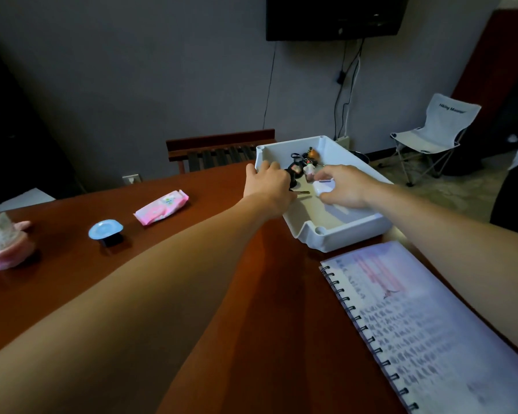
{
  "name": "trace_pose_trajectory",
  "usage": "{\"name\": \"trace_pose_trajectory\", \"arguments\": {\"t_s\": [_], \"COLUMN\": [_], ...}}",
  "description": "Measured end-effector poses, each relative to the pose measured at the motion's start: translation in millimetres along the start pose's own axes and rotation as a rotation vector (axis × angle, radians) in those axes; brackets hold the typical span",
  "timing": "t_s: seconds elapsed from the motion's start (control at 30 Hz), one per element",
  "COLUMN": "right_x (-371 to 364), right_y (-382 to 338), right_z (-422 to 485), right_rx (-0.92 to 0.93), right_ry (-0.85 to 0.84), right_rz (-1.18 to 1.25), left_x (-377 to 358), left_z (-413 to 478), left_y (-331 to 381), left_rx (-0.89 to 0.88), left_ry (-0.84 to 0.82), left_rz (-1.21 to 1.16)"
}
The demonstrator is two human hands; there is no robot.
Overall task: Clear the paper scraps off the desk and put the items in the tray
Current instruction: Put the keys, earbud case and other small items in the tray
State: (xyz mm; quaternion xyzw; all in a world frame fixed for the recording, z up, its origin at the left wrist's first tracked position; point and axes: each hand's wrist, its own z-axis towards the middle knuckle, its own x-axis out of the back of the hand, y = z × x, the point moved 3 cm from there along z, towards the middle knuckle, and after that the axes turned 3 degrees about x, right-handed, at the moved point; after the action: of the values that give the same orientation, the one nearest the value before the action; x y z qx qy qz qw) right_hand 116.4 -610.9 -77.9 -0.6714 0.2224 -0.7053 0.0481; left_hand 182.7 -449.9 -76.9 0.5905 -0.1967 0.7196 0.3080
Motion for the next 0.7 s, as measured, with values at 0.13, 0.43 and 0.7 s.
{"name": "trace_pose_trajectory", "arguments": {"t_s": [0.13, 0.43, 0.7], "right_x": [-3, 4, -2], "right_y": [-1, -13, -14], "right_z": [7, 0, -4], "right_rx": [0.044, 0.102, 0.079], "right_ry": [0.03, 0.06, -0.017], "right_rz": [-0.007, -0.103, -0.145], "left_x": [-4, 1, -5], "left_z": [5, -11, -9], "left_y": [1, 0, -1], "left_rx": [0.01, -0.14, -0.091], "left_ry": [-0.01, 0.031, -0.177], "left_rz": [0.015, -0.073, -0.043]}}
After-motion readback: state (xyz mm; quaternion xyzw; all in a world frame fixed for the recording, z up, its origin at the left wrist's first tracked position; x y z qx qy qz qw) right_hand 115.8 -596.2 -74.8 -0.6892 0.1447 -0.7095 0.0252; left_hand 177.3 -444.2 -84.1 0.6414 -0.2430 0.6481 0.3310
